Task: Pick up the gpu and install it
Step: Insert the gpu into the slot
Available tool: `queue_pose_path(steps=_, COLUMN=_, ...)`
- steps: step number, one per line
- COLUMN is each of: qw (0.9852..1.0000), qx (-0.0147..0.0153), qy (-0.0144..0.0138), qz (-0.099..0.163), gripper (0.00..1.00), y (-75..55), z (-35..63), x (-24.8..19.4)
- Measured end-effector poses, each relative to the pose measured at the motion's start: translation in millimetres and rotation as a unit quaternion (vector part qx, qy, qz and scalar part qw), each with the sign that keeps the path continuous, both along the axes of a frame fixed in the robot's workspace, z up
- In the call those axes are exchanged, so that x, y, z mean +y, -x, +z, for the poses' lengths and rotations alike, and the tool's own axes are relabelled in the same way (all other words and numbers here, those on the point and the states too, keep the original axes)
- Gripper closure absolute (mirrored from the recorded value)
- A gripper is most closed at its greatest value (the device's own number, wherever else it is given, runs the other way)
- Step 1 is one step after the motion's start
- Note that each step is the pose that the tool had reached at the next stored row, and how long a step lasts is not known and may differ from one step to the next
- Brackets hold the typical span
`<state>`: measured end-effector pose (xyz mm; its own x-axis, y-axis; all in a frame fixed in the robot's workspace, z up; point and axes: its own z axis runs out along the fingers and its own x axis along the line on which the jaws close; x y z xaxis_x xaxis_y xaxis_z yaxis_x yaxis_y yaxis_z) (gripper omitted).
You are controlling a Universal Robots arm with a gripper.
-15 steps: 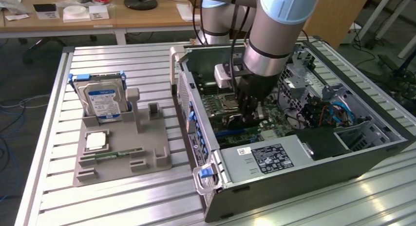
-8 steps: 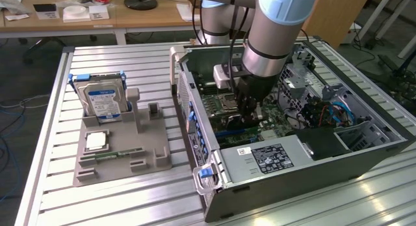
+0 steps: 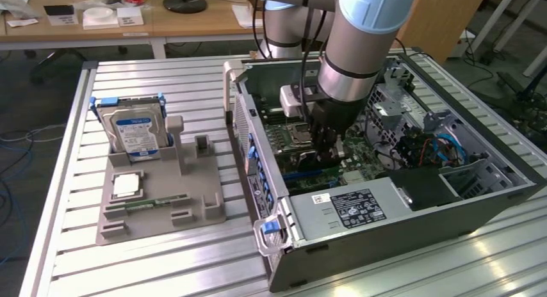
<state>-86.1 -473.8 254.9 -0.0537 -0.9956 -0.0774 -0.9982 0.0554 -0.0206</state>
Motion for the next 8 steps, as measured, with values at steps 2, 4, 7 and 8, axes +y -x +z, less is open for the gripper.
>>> queue_pose_path(steps=2, qw=1.0, qx=0.0, qy=0.0, qz=0.0, gripper=0.73, y=0.0, z=0.0, x=0.0)
queue_pose_path(steps=4, qw=1.0, qx=0.0, qy=0.0, qz=0.0, gripper=0.73, y=0.0, z=0.0, x=0.0)
queue_pose_path(steps=7, qw=1.0, qx=0.0031, qy=0.0001, qz=0.0, gripper=0.73, y=-1.3, z=0.0, x=0.0)
queue_pose_path(steps=8, qw=1.0, qx=0.0048, qy=0.0001, qz=0.0, gripper=0.73, y=-2.1, z=0.0, x=0.0)
